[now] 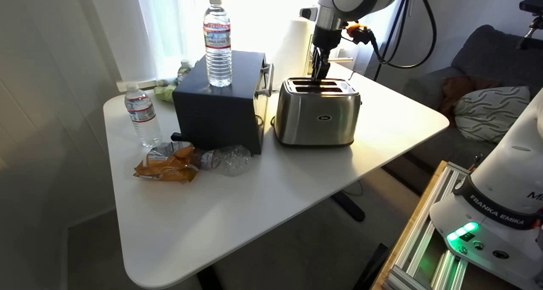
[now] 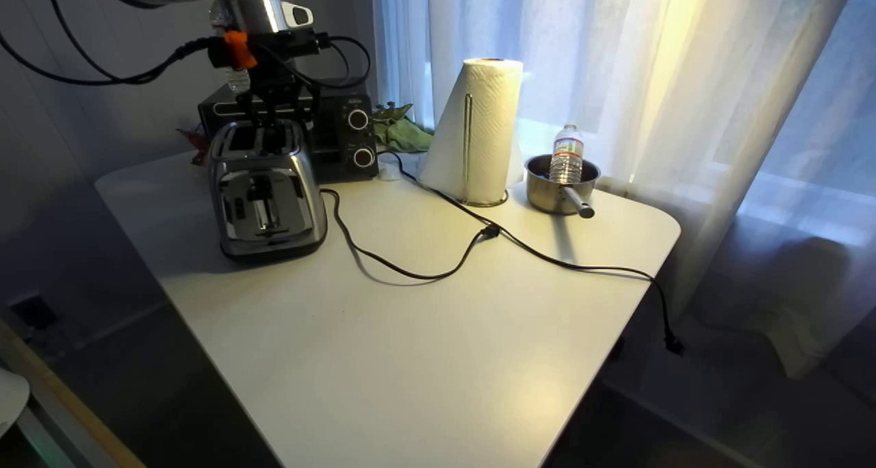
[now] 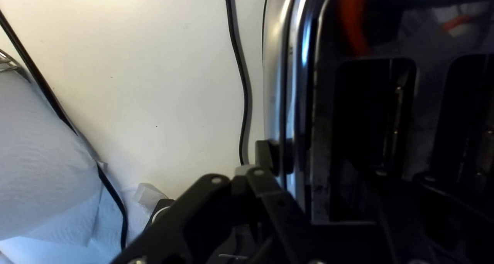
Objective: Move the toaster to the right
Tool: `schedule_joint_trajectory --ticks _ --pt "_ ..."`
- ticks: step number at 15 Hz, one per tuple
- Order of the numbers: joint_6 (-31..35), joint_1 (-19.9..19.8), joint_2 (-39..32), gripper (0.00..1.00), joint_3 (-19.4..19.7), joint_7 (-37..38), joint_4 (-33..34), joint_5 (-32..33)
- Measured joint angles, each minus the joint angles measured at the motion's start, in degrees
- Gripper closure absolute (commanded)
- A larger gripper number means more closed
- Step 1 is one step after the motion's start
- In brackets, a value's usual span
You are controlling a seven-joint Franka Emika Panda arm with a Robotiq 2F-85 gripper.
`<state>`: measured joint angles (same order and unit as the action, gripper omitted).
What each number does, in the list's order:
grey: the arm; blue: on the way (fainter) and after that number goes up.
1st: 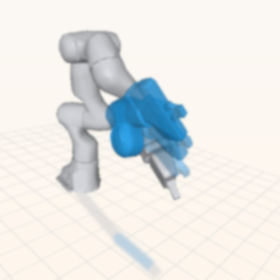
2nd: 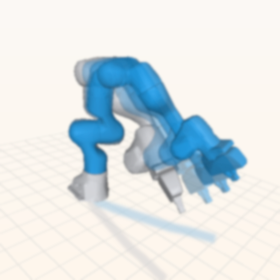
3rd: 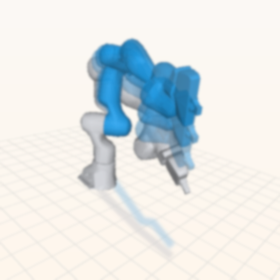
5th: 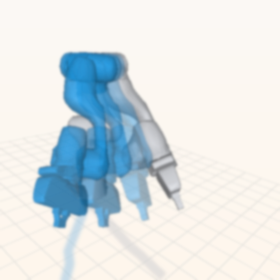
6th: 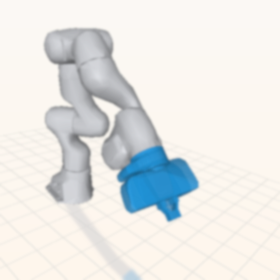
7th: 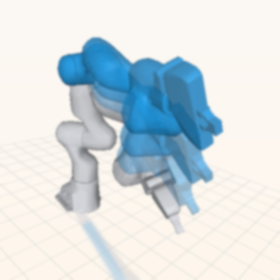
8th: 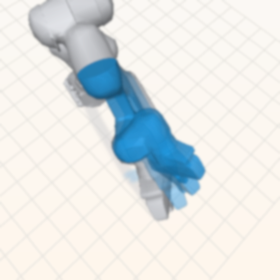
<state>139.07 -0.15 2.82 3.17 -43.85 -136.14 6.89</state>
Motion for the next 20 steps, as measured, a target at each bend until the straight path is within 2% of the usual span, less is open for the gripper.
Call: schedule_joint_trajectory --ticks 3,7,9,11,12,20 --pt "-0.8 -0.1 0.3 0.61 0.0 -3.2 0.1 -1.7" --pt "-1.5 -0.3 0.2 0.55 0.1 -6.1 0.3 -3.8" --pt "-2.1 -0.3 0.1 0.62 0.1 -7.4 0.4 -5.2" --pt "-2.5 -0.4 -0.3 0.82 0.2 -8.2 0.9 -5.8" --pt "-2.8 -0.5 -0.4 0.84 0.2 -8.5 1.0 -6.1" --pt "-3.1 -0.5 -0.5 0.84 0.4 -8.8 1.4 -6.2"
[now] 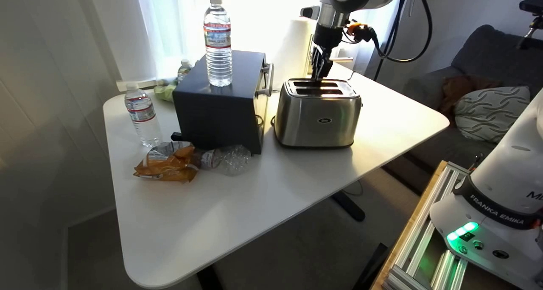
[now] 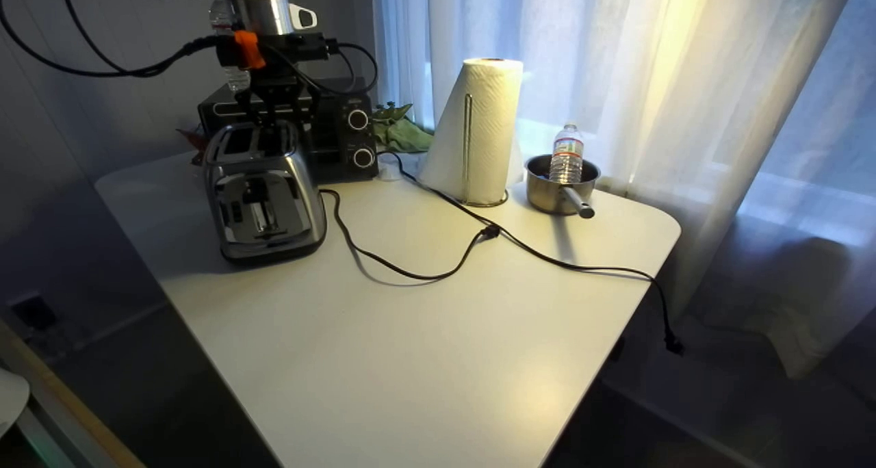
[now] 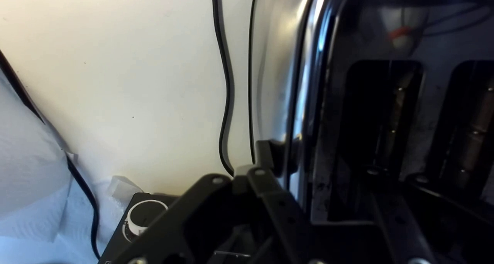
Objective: Move the toaster to the right
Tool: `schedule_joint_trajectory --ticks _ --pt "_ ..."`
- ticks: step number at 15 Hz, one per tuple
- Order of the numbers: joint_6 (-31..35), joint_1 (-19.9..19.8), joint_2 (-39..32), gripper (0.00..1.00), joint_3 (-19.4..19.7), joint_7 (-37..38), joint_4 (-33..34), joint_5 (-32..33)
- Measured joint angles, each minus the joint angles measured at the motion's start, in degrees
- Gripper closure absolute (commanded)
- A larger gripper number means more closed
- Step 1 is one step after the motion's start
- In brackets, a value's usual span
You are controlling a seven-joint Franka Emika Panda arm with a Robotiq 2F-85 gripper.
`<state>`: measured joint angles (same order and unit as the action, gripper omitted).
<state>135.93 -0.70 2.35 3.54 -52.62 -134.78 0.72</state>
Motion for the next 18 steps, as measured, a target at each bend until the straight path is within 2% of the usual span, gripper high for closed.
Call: schedule_joint_trajectory --ticks 8,18 --pt "-0.5 -1.8 1.0 0.84 1.7 2.8 0.0 -2.7" --pt "-7.9 -5.9 2.6 0.84 6.2 5.7 -0.3 -3.0"
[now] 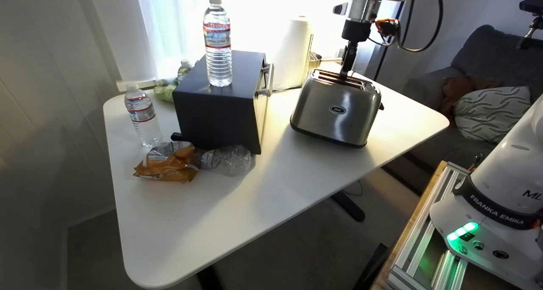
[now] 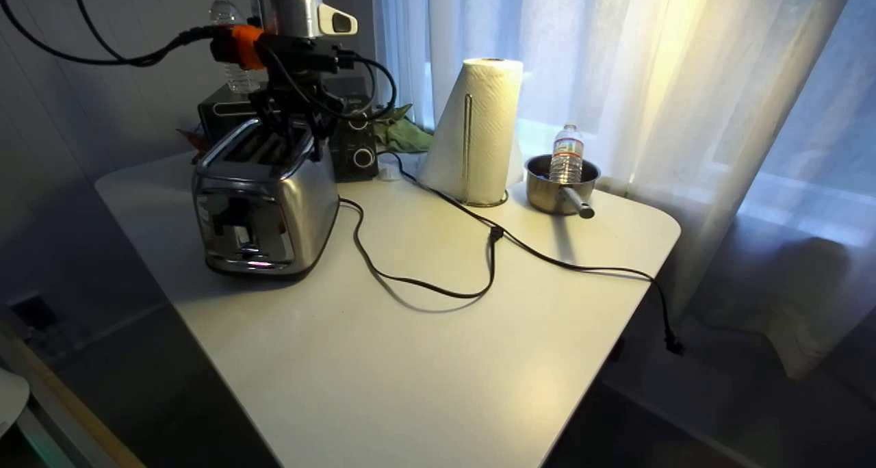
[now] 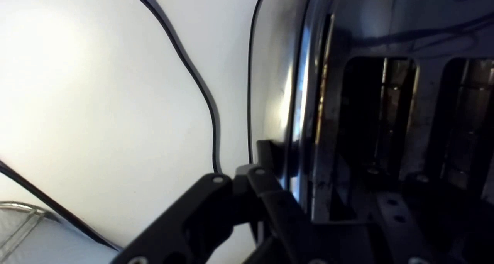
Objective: Move the toaster to the right
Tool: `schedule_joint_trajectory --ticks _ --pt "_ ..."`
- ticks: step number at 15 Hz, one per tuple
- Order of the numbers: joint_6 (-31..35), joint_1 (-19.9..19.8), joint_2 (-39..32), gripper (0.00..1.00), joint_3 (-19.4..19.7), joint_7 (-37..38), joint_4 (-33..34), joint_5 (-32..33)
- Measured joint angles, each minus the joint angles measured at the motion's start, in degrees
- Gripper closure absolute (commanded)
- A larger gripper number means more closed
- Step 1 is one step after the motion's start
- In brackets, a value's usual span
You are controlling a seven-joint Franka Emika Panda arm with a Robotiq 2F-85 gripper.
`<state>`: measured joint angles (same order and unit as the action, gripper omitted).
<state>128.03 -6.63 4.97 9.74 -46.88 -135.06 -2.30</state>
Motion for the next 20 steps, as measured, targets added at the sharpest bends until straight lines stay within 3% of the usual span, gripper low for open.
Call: schedule_joint_trajectory --ticks 10,16,17,20 --pt "-1.2 -6.3 0.0 0.84 4.4 21.8 0.2 5.1" --pt "-5.3 -9.0 0.0 0.84 6.7 29.5 3.1 8.3" --pt "-5.4 -9.4 0.0 0.59 7.0 30.7 3.6 9.1" --pt "-4.7 -9.6 -1.3 0.59 7.2 30.9 3.3 9.4"
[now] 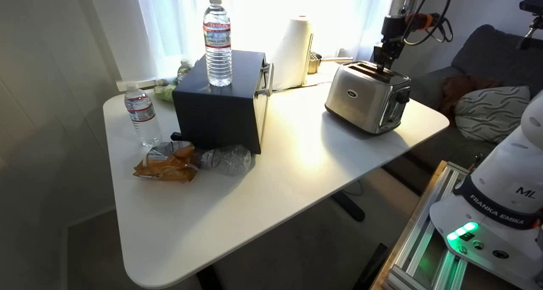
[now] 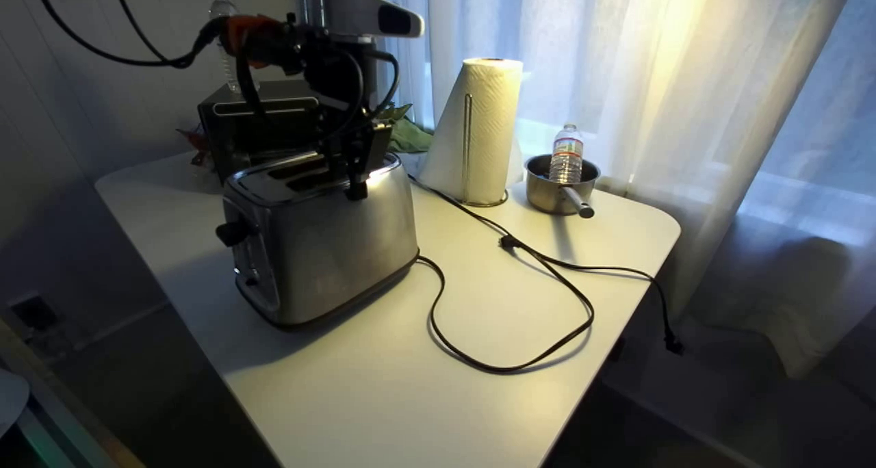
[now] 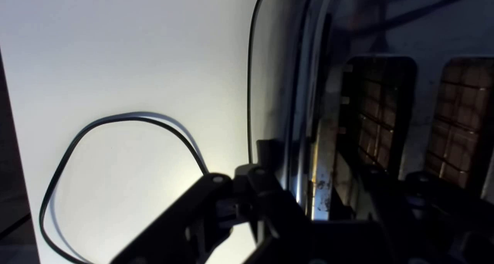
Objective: Move the toaster to the right
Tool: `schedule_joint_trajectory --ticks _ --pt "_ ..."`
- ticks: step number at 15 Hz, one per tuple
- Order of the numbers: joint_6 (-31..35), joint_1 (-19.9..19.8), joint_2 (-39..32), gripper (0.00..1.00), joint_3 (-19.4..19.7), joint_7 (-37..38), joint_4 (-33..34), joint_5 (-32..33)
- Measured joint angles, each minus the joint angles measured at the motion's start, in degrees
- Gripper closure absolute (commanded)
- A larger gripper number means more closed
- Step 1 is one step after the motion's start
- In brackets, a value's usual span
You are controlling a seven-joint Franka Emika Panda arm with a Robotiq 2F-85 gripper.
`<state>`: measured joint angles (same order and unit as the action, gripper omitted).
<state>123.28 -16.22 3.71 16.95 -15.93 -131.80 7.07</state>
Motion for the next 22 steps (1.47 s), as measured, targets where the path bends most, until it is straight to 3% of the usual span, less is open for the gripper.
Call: schedule_joint_trajectory --ticks 5,6,12,18,22 --pt "0.0 0.1 -0.8 0.59 -0.1 0.0 -0.1 0.0" --pt "0.1 0.1 -0.8 0.84 -0.1 0.0 -0.1 0.0" --pt "0.5 0.0 -1.2 0.84 0.1 2.5 0.3 -1.7" --pt "9.6 -0.5 -4.1 0.84 1.1 8.0 1.5 -4.2" --pt "11.8 -1.6 -5.8 0.84 2.0 10.1 3.2 -4.9"
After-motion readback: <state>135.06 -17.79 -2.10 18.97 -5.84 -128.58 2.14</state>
